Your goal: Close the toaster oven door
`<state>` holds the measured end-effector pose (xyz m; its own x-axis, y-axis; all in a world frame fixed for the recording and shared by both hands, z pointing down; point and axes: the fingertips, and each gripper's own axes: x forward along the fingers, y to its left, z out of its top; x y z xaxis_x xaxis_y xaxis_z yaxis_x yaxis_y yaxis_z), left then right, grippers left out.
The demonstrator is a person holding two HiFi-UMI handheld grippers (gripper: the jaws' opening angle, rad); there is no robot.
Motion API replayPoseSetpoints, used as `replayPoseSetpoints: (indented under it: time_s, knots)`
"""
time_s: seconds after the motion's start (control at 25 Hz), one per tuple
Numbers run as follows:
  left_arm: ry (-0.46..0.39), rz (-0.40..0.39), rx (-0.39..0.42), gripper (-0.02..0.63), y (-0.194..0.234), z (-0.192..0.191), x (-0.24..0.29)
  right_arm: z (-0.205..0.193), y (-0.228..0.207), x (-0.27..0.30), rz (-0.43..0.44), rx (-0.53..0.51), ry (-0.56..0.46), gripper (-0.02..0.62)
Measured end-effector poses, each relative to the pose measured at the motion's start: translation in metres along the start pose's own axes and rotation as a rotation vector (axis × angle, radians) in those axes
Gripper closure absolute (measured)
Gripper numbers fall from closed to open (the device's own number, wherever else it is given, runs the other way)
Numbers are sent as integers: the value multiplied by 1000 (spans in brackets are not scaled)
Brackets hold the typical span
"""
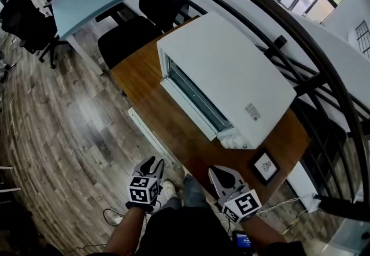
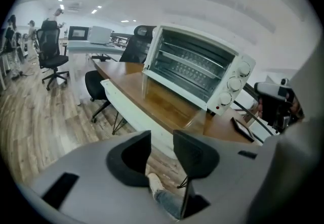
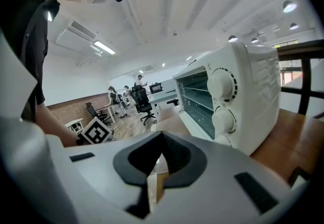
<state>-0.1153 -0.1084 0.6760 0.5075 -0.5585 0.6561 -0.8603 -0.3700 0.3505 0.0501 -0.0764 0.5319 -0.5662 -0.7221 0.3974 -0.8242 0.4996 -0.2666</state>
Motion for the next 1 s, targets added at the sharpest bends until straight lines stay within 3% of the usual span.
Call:
replayPoseSetpoints:
  time_s: [0.12,0.36,0.6,0.84,1.0]
  knots:
    - [39,-10,-87,458,3,-11,14,-3,-4,-2,-10,13,10,597]
    - [27,-24,-390,411,13,-21,36,-11,-15,-10,-42,39,17,597]
    - [14,-69,-443,399,10,-17,43,-11,-25,-20,-84,44,18,597]
    - [-18,-171,-595,399,3,-7,49,-18,-23,-15,-80,17,40,597]
    - [-7,-165,-585,397,1,-1,49,-17,-17,-11,-75,7,39,597]
